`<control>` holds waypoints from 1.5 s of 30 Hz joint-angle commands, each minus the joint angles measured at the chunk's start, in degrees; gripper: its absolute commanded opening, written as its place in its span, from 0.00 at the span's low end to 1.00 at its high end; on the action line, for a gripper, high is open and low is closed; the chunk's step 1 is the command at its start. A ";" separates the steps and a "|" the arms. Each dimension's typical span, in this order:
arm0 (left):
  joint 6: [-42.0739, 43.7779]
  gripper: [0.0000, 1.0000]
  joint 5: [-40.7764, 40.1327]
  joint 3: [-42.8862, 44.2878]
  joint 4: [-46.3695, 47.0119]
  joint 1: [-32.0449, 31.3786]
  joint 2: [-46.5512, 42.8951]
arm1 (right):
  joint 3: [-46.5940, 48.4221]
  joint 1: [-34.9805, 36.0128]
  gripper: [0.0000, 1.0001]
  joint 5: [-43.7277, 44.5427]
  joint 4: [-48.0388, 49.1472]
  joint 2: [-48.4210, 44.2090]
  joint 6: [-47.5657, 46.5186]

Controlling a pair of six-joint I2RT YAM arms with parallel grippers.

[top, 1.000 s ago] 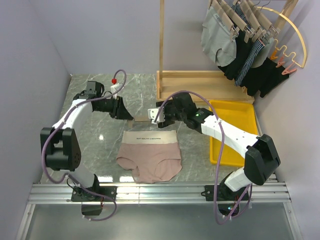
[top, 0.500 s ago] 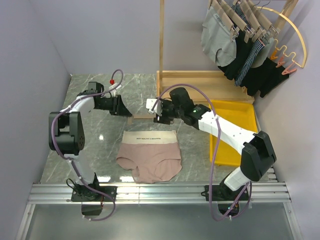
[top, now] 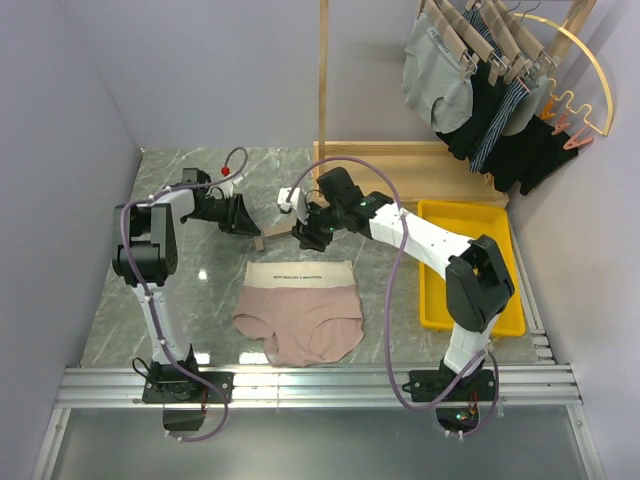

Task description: Clip the underwear to the hanger

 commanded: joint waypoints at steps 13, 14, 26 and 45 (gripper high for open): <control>2.37 0.60 -21.41 -5.27 5.47 1.47 -16.11 | 1.89 -0.15 0.54 -4.31 4.16 3.45 17.59; 2.55 0.59 -22.38 -7.28 5.39 1.47 -17.89 | 2.85 -0.24 0.54 -4.40 4.08 3.89 17.85; -2.10 0.47 -25.19 -23.55 5.12 -1.52 -28.63 | 6.82 -0.15 0.49 -6.95 10.22 12.50 27.08; -5.89 0.37 -29.51 -22.33 8.89 -7.32 -21.06 | 8.76 -0.15 0.48 -6.69 20.15 20.33 34.99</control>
